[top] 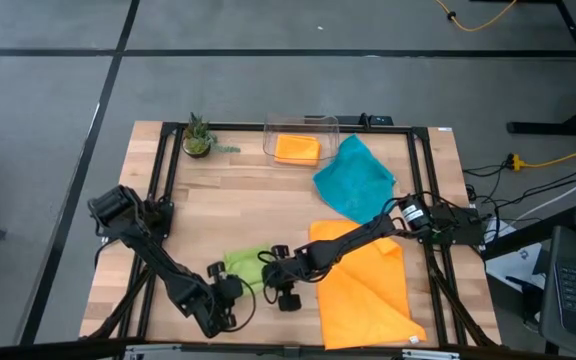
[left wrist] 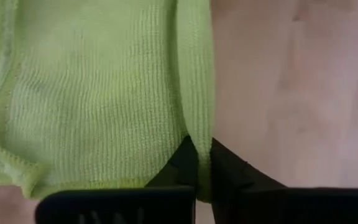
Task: Fold microfiber towels
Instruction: Fold the green microfiber cloth
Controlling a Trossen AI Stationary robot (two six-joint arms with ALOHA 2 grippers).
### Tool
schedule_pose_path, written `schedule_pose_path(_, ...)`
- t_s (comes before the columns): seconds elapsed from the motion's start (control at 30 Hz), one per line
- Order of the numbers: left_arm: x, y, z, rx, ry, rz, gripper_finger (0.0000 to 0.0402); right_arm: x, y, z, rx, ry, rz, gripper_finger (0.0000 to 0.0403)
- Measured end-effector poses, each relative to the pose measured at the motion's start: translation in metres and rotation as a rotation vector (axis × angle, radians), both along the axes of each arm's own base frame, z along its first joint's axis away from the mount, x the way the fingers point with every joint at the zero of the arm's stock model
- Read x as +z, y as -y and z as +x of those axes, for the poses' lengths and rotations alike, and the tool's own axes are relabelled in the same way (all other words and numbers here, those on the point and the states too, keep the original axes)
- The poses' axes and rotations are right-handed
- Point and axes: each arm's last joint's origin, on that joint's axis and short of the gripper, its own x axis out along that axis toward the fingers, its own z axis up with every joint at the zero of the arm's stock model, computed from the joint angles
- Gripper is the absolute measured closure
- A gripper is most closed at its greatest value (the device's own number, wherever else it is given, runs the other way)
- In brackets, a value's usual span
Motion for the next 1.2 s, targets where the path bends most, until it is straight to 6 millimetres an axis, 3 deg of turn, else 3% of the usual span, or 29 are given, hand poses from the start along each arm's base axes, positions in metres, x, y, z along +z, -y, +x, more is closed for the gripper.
schedule_pose_path(0.6,0.046,0.034,0.027,-0.128,0.052,-0.152,0.0398,0.038,-0.014,-0.011,0.105,-0.116,0.322,0.0389)
schedule_pose_path(0.87,0.059,0.039,0.031,-0.187,0.070,-0.152,0.0396,0.053,-0.017,-0.009,0.086,-0.126,0.288,0.0388)
schedule_pose_path(1.2,0.056,0.030,0.026,-0.167,-0.007,-0.061,0.0397,0.071,-0.015,-0.002,0.049,-0.053,0.149,0.0387)
